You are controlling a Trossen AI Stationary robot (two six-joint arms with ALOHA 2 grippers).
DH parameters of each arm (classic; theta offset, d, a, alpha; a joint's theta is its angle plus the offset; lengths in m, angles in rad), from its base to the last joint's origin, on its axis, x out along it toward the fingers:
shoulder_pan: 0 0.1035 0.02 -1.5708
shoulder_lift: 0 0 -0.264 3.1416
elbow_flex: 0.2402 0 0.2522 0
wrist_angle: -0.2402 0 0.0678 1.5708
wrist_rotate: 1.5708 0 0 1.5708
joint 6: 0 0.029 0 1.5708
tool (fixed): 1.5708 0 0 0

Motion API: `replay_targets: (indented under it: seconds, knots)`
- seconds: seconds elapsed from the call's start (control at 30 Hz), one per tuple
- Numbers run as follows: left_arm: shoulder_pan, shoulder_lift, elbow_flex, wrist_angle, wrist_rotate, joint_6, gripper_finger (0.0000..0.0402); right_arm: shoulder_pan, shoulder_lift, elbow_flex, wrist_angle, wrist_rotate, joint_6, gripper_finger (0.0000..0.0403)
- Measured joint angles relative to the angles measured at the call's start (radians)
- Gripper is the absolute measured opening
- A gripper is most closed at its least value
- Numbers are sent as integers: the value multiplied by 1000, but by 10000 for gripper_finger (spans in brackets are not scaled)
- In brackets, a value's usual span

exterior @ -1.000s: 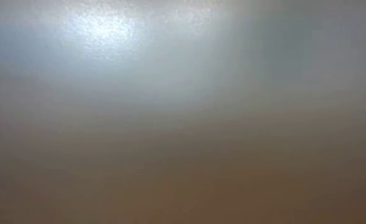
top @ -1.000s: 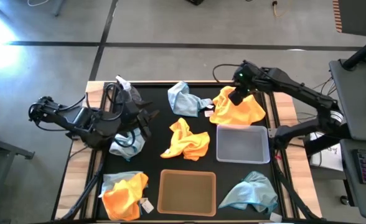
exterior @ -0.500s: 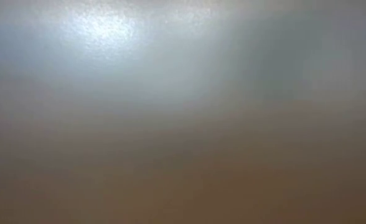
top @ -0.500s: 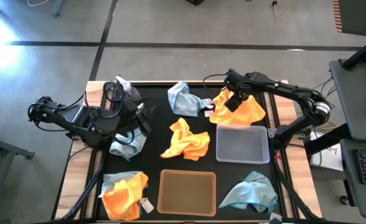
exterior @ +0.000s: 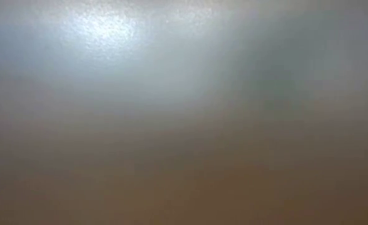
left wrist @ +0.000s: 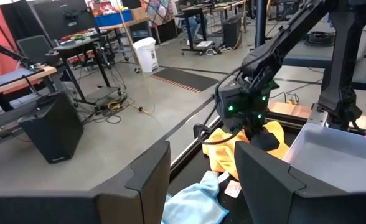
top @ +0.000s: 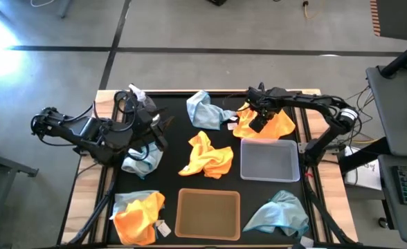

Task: Sort microfiber towel by color & place in baskets
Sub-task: Put the orange microfiber towel into the transparent bin

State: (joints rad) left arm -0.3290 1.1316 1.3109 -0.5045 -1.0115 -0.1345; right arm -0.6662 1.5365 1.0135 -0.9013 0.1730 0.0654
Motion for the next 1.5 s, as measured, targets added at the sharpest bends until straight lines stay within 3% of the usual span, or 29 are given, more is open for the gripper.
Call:
replay_targets:
  seconds: [0.37, 0.73, 1.0, 1.27, 1.5]
  knots:
    - [0, 0, 0, 0, 0, 0, 165, 0, 67, 12, 1, -1, 1, 117]
    - [0, -2, 0, 1, -2, 0, 165, 0, 43, 13, 2, -24, 1, 18]
    - [0, -2, 0, 2, -3, 0, 165, 0, 27, 13, -14, -63, 45, 9]
    - [0, -2, 0, 2, -3, 0, 165, 1, -101, 13, -15, -176, 150, 9]
    - [0, -2, 0, 2, -3, 23, 165, 1, -302, 13, -10, -182, 258, 9]
